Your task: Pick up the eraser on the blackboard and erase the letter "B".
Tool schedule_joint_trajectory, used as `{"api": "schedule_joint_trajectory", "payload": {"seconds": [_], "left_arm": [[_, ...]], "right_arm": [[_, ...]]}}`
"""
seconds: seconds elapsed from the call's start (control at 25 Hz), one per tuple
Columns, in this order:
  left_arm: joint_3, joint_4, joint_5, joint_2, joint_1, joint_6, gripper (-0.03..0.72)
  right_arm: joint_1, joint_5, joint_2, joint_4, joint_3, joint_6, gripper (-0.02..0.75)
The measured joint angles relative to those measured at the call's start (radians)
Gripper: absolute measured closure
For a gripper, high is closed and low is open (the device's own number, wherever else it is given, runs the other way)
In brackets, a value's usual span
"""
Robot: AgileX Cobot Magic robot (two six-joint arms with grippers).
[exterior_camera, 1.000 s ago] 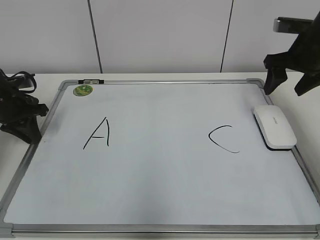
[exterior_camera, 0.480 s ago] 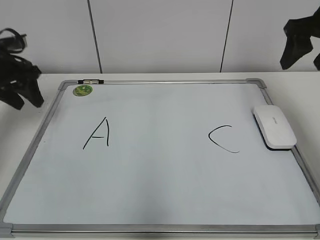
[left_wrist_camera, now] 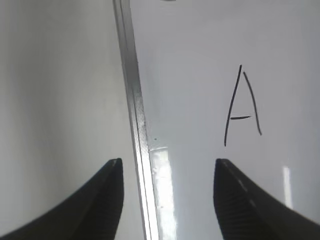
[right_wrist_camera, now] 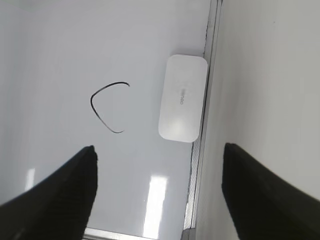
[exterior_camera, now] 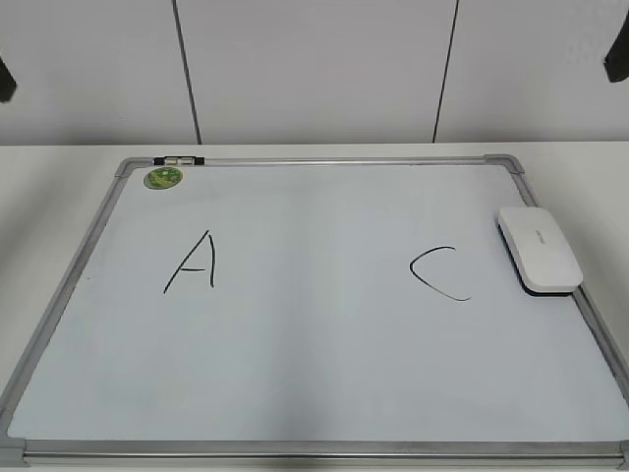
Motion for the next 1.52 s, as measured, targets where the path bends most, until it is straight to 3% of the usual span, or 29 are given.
{"api": "schedule_joint_trajectory", "payload": {"seconds": [0.2,0.8,1.32,1.52], "left_arm": [[0.049,0.004,0.013,-0.212,-0.001,-0.017,0.272],[0.562,-0.003,0.021,-0.74,-0.021,-0.021,0.272],[0.827,-0.005,0.027,-1.126,-0.041,-0.021,0.272],[0.944,0.002,0.027,-1.229,-0.041,-0.021,0.3]], "right_arm": [[0.0,0.006,-0.149,0.002,0.097,-0.011,0.144],[0.0,0.018,-0.615,0.003,0.44,-0.033,0.144],[0.0,0.025,-1.072,0.005,0.799,0.004,0.146],[0.0,0.027,-1.209,-0.06,0.92,0.055,0.146]]}}
